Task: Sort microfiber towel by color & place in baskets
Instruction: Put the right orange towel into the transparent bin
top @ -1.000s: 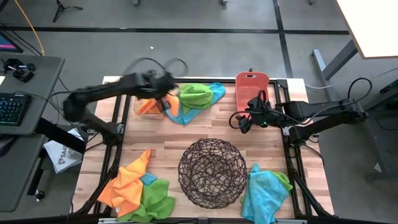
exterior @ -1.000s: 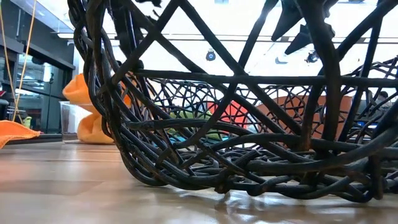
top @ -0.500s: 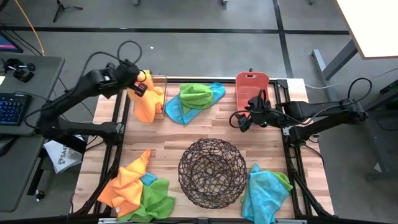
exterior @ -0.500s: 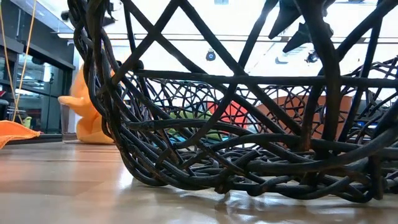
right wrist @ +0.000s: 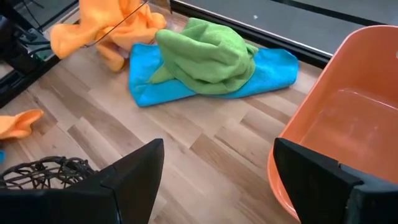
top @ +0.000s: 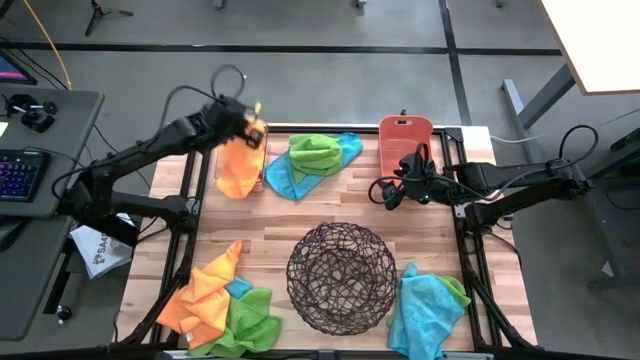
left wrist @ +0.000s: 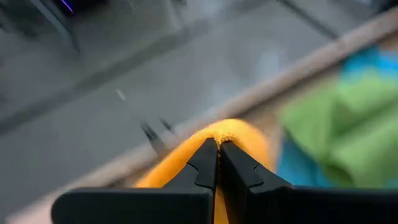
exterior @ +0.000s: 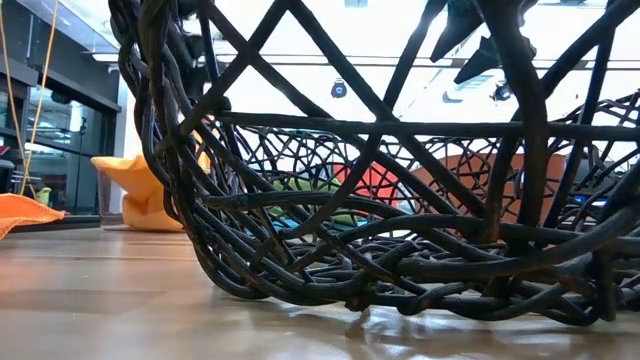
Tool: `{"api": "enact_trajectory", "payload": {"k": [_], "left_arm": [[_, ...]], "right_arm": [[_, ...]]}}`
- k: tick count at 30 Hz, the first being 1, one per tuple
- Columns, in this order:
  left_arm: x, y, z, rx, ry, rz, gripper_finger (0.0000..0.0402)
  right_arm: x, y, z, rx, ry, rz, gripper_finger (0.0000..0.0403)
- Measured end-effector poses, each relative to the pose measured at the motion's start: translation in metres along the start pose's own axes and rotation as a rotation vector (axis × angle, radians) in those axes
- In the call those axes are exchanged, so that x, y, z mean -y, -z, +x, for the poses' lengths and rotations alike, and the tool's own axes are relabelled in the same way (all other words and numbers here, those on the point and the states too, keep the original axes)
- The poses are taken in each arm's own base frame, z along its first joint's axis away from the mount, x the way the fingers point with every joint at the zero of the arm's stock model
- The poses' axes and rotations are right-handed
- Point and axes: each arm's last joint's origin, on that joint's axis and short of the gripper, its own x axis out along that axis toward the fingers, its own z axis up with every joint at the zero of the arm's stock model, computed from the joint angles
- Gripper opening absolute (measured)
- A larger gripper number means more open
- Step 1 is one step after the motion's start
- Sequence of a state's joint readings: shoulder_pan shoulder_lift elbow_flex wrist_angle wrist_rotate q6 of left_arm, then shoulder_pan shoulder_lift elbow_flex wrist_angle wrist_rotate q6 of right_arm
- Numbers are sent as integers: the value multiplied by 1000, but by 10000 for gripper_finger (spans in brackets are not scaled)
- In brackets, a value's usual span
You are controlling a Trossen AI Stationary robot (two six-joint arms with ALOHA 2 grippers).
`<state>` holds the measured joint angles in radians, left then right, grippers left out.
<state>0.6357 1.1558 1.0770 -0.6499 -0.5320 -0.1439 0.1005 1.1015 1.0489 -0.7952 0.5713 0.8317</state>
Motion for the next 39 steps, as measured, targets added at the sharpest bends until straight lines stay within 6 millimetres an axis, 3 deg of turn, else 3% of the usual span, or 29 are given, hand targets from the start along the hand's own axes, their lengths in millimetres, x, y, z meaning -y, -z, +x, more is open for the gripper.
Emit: {"api": "enact_trajectory", "payload": {"k": [6, 11, 16, 20, 25, 31, 35, 39], "left_arm": [[-22, -54, -43, 219, -160, 111, 0], [-31, -66, -61, 264, -160, 75, 0], [-27, -48, -60, 143, -120, 18, 0], [-14, -20, -53, 63, -38, -11, 0], [4, 31, -42, -40, 22, -62, 0], [12, 90, -17, -183, -24, -73, 0], [14, 96, 4, -238, -41, 17, 0], [12, 77, 23, -271, -18, 167, 0]], "right_arm": [[0, 0, 0, 1, 1, -2, 297], [0, 0, 0, 1, 1, -2, 297], [0, 0, 0, 1, 1, -2, 297], [0, 0, 0, 6, 6, -3, 297], [1, 0, 0, 16, 16, -3, 297], [0, 0, 0, 16, 16, -3, 297], [0, 0, 1, 18, 23, -6, 297], [-2, 1, 5, 10, 34, -14, 297]]}}
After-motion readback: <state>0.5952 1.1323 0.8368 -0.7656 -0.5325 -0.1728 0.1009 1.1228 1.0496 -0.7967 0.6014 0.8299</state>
